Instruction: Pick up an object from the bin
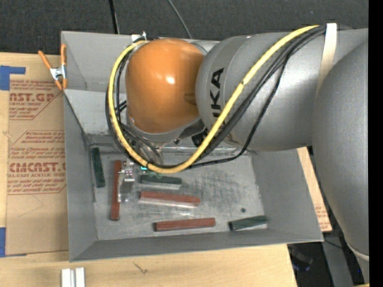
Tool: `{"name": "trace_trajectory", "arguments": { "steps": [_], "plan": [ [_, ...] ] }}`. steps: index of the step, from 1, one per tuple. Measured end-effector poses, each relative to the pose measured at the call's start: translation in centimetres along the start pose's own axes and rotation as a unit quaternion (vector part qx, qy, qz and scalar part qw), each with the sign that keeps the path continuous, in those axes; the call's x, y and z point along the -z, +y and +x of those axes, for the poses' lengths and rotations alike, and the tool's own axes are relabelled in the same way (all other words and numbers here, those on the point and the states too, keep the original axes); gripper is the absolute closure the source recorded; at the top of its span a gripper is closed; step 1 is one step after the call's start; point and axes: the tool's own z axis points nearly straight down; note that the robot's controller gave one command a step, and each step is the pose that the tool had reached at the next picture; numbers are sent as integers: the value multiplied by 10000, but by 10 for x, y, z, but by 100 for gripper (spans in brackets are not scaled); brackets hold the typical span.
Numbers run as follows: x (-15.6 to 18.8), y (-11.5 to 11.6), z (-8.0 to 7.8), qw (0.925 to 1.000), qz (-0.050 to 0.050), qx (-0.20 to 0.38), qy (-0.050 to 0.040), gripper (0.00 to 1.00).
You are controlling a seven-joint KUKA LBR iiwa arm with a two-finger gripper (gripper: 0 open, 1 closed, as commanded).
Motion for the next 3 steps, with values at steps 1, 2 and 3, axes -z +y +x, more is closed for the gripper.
{"name": "trace_trajectory", "arguments": {
  "steps": [1, 2, 3],
  "plan": [
    [1, -1, -1, 10000, 0, -5, -8, 0],
    [-4, -3, 0, 10000, -21, 41, -46, 0],
    [4, -11, -11, 9976, 19, 691, 40, 0]
  ]
}}
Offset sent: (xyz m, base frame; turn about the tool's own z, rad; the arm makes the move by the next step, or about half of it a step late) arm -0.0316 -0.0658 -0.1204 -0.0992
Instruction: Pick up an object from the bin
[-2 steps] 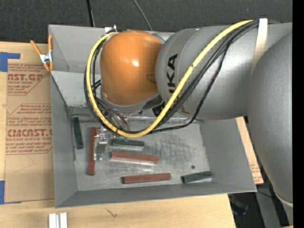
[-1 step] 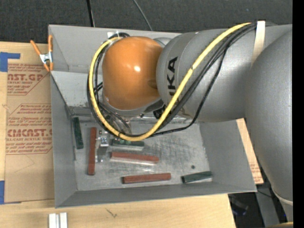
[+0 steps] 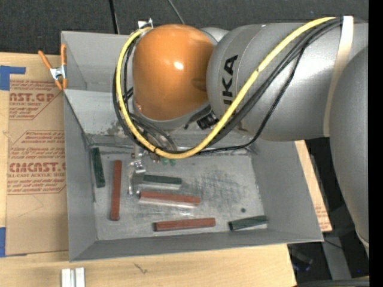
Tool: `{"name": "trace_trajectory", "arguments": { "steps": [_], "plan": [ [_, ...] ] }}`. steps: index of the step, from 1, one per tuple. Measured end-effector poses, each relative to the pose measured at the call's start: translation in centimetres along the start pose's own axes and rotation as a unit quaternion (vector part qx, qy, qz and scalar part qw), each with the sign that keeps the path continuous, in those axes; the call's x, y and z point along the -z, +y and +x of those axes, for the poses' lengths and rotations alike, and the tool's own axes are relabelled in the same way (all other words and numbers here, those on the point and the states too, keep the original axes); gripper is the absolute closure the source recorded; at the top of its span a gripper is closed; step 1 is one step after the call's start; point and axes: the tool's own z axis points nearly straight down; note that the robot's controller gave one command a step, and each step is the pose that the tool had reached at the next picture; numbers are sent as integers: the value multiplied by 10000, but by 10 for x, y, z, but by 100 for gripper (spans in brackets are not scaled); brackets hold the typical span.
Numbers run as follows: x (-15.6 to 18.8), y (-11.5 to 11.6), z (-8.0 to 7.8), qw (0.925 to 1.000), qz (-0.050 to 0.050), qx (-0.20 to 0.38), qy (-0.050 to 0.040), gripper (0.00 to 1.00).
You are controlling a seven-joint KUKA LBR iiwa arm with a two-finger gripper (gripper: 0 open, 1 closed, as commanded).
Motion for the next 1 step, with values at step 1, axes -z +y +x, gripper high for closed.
{"name": "trace_trajectory", "arguments": {
  "steps": [1],
  "plan": [
    [-9, -6, 3, 9998, -28, 149, -117, 0]
  ]
}}
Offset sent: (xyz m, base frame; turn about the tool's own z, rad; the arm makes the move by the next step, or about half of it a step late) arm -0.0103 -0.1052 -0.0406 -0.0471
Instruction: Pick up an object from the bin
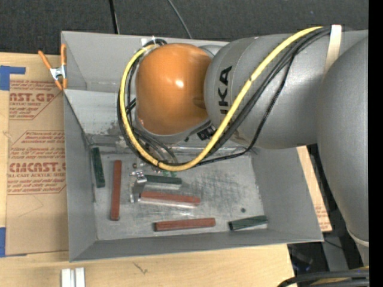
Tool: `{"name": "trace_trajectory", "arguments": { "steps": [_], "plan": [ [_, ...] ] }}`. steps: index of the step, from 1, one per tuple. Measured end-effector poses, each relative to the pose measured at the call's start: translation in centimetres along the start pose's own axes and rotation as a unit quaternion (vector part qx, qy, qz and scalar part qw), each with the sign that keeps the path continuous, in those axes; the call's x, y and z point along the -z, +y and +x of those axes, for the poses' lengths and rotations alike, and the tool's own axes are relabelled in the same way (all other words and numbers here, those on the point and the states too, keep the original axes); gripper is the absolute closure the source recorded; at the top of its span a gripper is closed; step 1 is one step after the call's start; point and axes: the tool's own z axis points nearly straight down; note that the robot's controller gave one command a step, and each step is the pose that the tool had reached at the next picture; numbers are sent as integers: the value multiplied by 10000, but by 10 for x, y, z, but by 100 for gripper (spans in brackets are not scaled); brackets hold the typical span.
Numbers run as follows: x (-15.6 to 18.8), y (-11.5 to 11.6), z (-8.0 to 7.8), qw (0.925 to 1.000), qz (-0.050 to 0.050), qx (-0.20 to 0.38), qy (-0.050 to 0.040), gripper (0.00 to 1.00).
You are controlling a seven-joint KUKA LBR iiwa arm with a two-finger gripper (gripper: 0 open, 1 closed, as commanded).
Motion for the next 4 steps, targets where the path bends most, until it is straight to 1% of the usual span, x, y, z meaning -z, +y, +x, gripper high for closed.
{"name": "trace_trajectory", "arguments": {
  "steps": [1, 2, 3, 4],
  "plan": [
    [-28, -58, 18, 10000, 11, 52, 74, 0],
    [-82, -60, 18, 9997, 17, 256, 35, 0],
    [-106, -94, 14, 9984, 6, 567, 85, 0],
    [-152, -103, 25, 9959, -1, 910, -16, 100]
  ]
}}
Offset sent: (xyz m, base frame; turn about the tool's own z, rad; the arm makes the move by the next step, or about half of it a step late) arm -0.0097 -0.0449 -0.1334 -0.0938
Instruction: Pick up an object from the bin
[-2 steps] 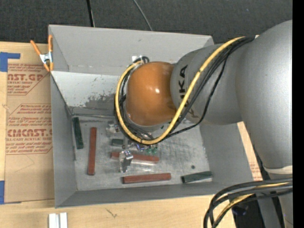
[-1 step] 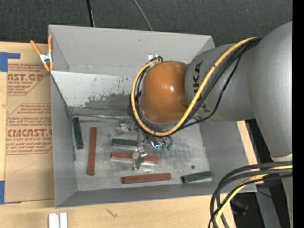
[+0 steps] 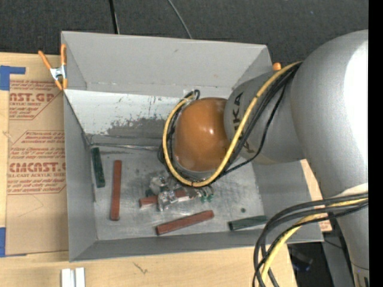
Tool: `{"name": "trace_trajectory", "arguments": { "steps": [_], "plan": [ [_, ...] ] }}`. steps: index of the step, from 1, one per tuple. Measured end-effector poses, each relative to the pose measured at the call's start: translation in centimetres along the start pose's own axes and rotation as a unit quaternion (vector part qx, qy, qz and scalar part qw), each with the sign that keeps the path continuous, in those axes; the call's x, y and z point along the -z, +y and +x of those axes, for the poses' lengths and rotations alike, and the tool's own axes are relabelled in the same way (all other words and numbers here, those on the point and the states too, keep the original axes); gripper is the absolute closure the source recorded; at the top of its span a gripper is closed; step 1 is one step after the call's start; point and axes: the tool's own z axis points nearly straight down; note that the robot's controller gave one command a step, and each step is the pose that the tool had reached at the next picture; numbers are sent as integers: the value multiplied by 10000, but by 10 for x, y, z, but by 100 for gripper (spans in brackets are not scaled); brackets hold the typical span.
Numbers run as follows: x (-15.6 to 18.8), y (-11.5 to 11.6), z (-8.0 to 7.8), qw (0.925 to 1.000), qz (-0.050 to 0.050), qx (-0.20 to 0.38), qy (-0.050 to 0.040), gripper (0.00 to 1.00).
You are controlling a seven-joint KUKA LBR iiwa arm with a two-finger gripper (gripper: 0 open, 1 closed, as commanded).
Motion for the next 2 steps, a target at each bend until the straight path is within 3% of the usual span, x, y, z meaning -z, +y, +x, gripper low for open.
{"name": "trace_trajectory", "arguments": {
  "steps": [1, 2],
  "plan": [
    [-4, 0, 3, 10000, -3, 3, 37, 0],
    [1, 1, -2, 10000, -3, 6, -47, 100]
  ]
}}
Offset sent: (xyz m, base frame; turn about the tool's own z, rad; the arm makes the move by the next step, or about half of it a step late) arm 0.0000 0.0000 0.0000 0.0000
